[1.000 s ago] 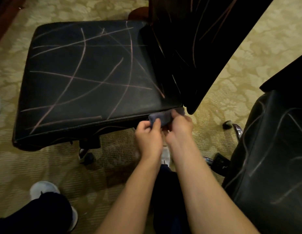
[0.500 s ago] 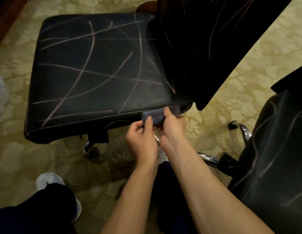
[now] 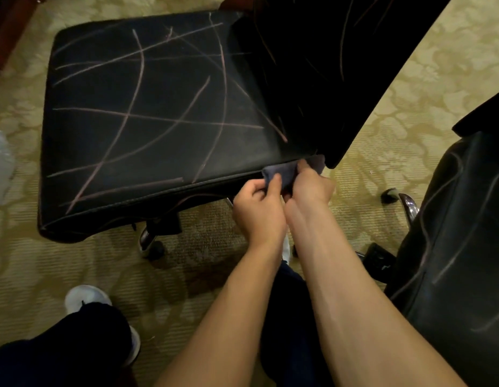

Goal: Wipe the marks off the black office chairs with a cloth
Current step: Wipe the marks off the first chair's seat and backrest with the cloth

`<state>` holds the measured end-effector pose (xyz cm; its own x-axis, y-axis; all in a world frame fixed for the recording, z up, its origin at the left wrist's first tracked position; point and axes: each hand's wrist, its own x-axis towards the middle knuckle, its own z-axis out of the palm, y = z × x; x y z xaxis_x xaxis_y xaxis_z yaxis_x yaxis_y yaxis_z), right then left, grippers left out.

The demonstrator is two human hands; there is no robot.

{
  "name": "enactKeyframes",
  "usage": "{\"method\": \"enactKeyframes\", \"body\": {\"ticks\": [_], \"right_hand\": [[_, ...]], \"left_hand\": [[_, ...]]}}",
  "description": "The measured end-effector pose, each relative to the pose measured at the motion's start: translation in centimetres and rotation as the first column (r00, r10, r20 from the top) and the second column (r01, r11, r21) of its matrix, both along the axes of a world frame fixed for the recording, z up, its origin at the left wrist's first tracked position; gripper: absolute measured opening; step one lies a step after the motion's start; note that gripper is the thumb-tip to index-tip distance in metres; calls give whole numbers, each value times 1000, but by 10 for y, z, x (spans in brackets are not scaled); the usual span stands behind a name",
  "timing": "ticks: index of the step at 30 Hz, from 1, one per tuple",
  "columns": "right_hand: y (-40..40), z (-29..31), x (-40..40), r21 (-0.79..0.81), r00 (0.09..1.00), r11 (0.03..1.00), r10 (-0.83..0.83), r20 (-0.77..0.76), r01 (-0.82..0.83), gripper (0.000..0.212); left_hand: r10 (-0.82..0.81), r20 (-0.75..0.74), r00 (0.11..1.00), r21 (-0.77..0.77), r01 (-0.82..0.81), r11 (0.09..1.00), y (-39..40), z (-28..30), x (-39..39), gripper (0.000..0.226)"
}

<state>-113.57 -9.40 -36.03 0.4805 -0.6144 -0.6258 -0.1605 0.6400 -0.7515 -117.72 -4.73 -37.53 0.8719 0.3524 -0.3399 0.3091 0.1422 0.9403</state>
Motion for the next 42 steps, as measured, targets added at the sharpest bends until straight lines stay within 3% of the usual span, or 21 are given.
{"method": "enactKeyframes", "body": {"ticks": [2, 5, 8, 11, 16, 22, 25, 30, 33, 36, 41, 42], "right_hand": [[14, 2, -4, -60, 996, 995, 74, -51, -77, 13], [44, -4, -13, -98, 975, 973, 202, -93, -211, 30], [71, -6, -18, -66, 957, 956, 279, -83, -284, 12], [81, -1, -22, -2, 934, 936, 353, -53, -353, 17], [51, 10, -20, 96, 956, 953, 293, -33, -289, 20], [-4, 7, -8, 56, 989, 988, 145, -35, -143, 8], [5, 0, -7, 7, 991, 992, 130, -35, -130, 15], [54, -2, -13, -18, 977, 978, 207, -42, -208, 12], [80, -1, -19, 39, 950, 951, 307, -47, -306, 14], [92, 6, -25, 89, 920, 918, 391, -25, -388, 14], [75, 15, -22, 204, 924, 906, 382, -13, -372, 5], [65, 16, -19, 222, 928, 906, 373, -19, -360, 13]], "left_hand": [[54, -7, 999, -24, -54, 998, 12, -8, -6, 18], [185, -15, 983, -73, -186, 980, 38, -18, -15, 13], [250, 10, 968, -37, -249, 968, 68, -13, -21, 11], [278, 22, 960, -37, -277, 960, 86, -5, -23, 10], [226, 18, 974, -65, -224, 972, 60, -1, -14, 12], [95, -20, 995, -36, -96, 995, 4, -1, 0, 15], [120, -37, 992, -44, -122, 992, 10, -9, -3, 15], [202, -27, 979, 6, -202, 979, 55, -11, -7, 14], [261, -10, 965, 85, -259, 962, 87, -8, -14, 13], [305, -17, 952, 68, -303, 951, 105, -4, -19, 10], [290, -29, 957, 36, -289, 957, 89, -1, -11, 13], [273, -35, 961, 25, -272, 962, 80, -1, -9, 14]]}}
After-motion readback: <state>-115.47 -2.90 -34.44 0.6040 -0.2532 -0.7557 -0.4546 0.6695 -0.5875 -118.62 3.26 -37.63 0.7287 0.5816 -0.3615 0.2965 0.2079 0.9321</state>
